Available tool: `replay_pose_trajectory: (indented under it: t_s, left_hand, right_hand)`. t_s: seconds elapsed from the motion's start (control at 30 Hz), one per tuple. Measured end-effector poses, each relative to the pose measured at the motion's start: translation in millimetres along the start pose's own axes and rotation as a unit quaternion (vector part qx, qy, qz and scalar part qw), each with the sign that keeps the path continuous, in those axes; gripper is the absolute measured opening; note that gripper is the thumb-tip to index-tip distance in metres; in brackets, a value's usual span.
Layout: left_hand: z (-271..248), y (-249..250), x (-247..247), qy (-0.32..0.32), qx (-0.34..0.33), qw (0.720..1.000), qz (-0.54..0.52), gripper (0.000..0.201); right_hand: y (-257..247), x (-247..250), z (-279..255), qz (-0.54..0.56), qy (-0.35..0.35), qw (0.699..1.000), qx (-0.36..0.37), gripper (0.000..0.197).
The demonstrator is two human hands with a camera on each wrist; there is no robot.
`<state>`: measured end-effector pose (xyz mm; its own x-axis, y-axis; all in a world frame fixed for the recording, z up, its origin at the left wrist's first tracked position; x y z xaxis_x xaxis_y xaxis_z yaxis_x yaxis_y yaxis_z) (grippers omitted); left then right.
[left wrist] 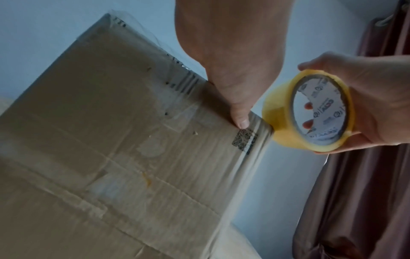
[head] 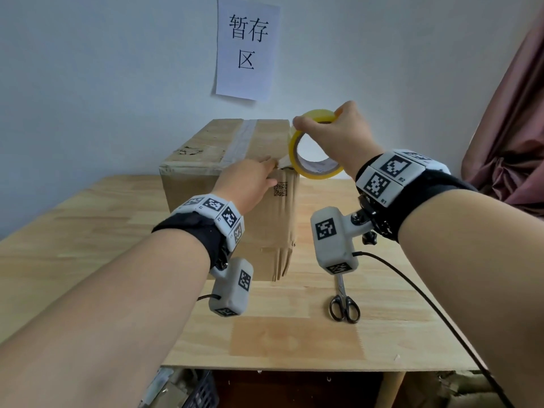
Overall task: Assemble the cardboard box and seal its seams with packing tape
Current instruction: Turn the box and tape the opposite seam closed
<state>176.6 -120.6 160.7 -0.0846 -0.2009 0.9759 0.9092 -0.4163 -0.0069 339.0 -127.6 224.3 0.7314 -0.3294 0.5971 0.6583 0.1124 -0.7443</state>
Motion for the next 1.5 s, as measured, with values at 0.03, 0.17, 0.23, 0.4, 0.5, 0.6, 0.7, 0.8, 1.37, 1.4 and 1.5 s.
replay_pose_trajectory:
  t_s: [0.03,0.17,0.23,0.4,0.5,0.6,0.7,0.8,1.37,1.4,1.5]
  left_hand:
    - [-1,0,1,0.002,0.000,1.000,0.005,0.045]
    - [1,5,3,0.017,-0.001,1.000,-0.002,0.039]
    - [3,8,1,0.014,0.000,1.000,-0.003,0.043]
    - [5,6,-1,-0.022,0.000,1.000,0.010,0.051]
    - [11,22,0,-0.065,-0.008,0.995,0.076,0.056]
    - [17,31,3,-0.093,-0.005,0.992,0.091,0.059]
    - [14,24,-1,-0.092,0.006,0.994,0.062,0.063]
    - [5,20,-7,-0.073,0.024,0.996,0.053,0.077]
    - [10,18,-3,0.001,-0.026,0.999,0.030,0.057]
    - [10,18,-3,0.002,-0.026,0.999,0.029,0.056]
    - [10,16,-4,0.007,-0.027,0.999,0.025,0.055]
  right_hand:
    - [4,5,-1,-0.023,0.004,1.000,-0.003,0.063]
    - [30,27,-8,-0.150,0.023,0.988,-0.023,0.065]
    - [41,28,-9,-0.144,0.020,0.989,-0.033,0.067]
    - [38,19,-6,-0.056,0.007,0.998,-0.036,0.065]
    - [32,11,-7,-0.021,0.006,0.999,-0.032,0.063]
    - [28,10,-9,-0.058,0.014,0.998,-0.030,0.065]
    - [36,18,-9,-0.106,0.017,0.993,-0.045,0.070]
    - [51,15,-11,-0.085,0.005,0.995,-0.060,0.072]
    - [101,-17,-12,0.017,-0.022,0.992,-0.121,0.070]
    - [104,-21,-14,0.019,-0.025,0.991,-0.127,0.070]
    - [111,-34,-19,0.030,-0.036,0.989,-0.142,0.072]
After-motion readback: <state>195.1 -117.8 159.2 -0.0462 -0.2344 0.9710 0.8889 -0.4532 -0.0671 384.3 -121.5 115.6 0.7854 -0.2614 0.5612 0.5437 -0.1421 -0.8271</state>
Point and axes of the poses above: each hand's wrist, its own z-axis towards the middle knuckle, its own x-axis out of the back of the hand, y = z × x, the point moved 8 cm from there along z, towards the middle knuckle, and after that the axes turned 7 degrees about -y, right-handed, at the moved point
